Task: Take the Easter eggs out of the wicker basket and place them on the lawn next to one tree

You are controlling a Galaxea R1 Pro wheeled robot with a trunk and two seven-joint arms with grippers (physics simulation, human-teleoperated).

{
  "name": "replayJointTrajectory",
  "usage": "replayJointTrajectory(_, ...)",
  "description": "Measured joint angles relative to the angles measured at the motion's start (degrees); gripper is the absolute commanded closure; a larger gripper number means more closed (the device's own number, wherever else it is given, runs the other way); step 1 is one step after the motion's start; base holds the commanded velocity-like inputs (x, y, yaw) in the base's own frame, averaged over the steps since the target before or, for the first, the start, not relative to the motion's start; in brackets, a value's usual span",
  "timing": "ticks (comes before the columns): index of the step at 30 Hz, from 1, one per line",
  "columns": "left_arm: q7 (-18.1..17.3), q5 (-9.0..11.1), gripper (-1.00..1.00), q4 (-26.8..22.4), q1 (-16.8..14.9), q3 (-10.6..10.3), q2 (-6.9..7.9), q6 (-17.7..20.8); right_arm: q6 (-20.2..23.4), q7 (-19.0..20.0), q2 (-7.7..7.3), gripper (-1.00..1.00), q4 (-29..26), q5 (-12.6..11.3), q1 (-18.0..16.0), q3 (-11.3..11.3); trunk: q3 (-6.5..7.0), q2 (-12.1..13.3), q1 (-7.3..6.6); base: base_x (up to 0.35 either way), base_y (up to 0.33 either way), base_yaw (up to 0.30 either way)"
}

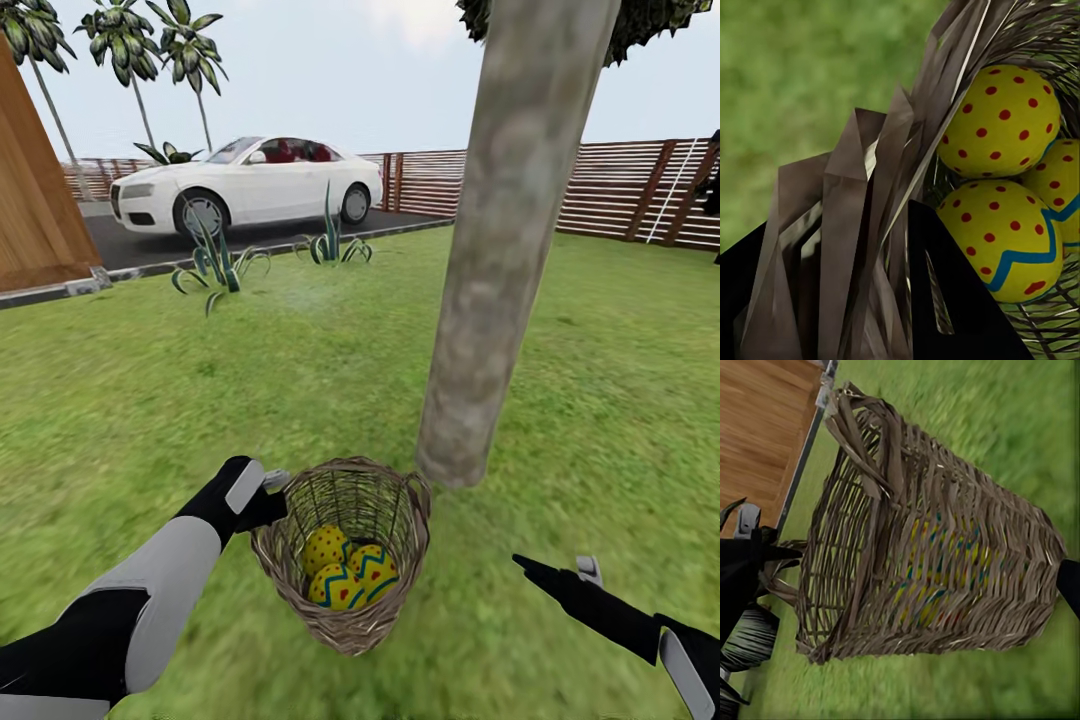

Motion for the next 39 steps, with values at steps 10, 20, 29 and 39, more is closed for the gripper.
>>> replayJointTrajectory(10,0.1,-0.5,1.00,-3.8,-0.1,0.0,0.00,3.2,0.0,0.1,0.00,-1.00,-0.1,0.0,0.0,0.0,-1.54,-0.1,0.14,0.000,0.000,0.000)
replayJointTrajectory(20,0.1,-0.3,1.00,-3.7,-0.1,-0.1,0.08,3.2,0.0,0.1,0.00,-1.00,-0.1,0.0,0.0,0.0,-1.54,-0.1,0.14,0.000,0.000,0.000)
replayJointTrajectory(29,-0.1,-0.1,-1.00,-2.6,-0.1,0.0,0.09,0.0,-0.1,0.1,0.00,-1.00,-0.1,0.1,0.0,0.0,-1.54,-0.1,0.16,0.000,0.000,0.000)
replayJointTrajectory(39,0.0,0.0,-1.00,-1.4,-0.1,0.0,0.17,0.0,0.0,0.1,0.00,-1.00,-0.1,0.1,0.0,0.0,-1.11,-0.1,0.10,0.000,0.000,0.000)
